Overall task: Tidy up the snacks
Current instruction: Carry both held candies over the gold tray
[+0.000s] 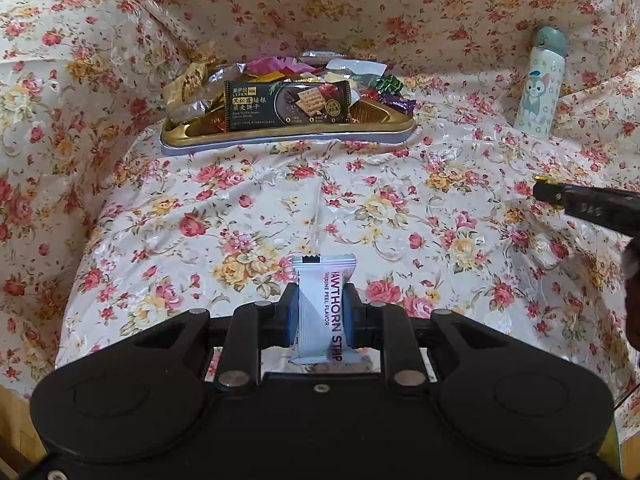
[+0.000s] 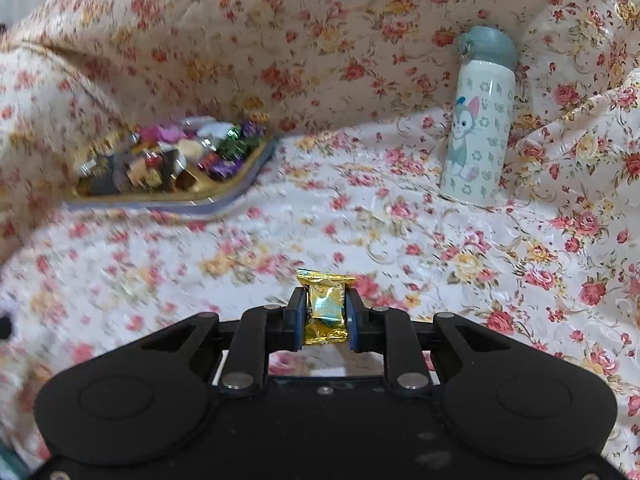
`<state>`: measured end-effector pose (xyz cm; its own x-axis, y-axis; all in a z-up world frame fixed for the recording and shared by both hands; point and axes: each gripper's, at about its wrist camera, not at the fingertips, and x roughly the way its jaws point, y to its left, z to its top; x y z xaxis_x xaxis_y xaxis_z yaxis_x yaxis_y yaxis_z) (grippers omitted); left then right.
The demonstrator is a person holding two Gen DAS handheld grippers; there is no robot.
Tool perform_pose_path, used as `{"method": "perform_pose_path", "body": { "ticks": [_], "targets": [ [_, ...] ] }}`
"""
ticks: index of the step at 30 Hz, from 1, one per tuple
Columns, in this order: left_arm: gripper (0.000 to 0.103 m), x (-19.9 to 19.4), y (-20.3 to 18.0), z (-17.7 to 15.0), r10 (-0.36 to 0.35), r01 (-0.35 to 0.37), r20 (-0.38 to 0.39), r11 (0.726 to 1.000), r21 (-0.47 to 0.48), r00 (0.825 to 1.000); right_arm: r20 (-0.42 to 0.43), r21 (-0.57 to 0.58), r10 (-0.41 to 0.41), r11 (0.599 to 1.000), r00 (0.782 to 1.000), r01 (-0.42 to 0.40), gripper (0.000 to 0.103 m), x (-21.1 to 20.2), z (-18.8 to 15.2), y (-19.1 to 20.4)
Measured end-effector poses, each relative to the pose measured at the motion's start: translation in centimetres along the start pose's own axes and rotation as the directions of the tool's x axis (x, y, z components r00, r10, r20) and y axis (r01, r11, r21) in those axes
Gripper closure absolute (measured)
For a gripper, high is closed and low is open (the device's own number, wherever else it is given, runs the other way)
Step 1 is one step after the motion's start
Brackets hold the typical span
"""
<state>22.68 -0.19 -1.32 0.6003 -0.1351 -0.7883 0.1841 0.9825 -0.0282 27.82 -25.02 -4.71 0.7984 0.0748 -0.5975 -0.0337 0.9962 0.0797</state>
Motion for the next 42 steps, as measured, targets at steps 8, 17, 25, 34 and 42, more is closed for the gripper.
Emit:
{"method": "perform_pose_path", "body": {
  "ticks": [8, 17, 25, 34, 42],
  "targets": [
    [0.074, -0.9, -0.7, -0.2, -0.028, 0.028, -0.022, 1.0, 0.002, 0.999, -0.006, 0.07, 0.121, 0.99, 0.993, -0.121, 0.082, -3.8, 0.1, 2.2],
    [0.074, -5.1, -1.9, -2.5, -0.041, 0.041, 0.005, 0.999, 0.025, 0.999, 0.035, 0.136, 0.176, 0.974, 0.984, -0.179, 0.081, -10.4, -2.7, 3.4],
    [0.074, -8.7, -3.0, -5.6, -0.042, 0.041, 0.011, 0.998, 0.04, 0.999, 0.094, 0.114, 0.18, 0.975, 0.979, -0.19, 0.081, -16.6, -5.6, 4.9],
    [0.073, -11.0, -4.1, -9.6, -0.033, 0.034, -0.034, 0.999, 0.026, 0.999, 0.105, 0.086, 0.215, 0.971, 0.971, -0.225, 0.081, -21.8, -9.2, 5.8],
    [0.073, -12.1, -4.4, -12.5, -0.06, 0.057, -0.08, 0.998, -0.035, 0.995, 0.03, 0.085, 0.254, 0.963, 0.967, -0.255, 0.081, -25.0, -12.6, 6.3]
  ]
}}
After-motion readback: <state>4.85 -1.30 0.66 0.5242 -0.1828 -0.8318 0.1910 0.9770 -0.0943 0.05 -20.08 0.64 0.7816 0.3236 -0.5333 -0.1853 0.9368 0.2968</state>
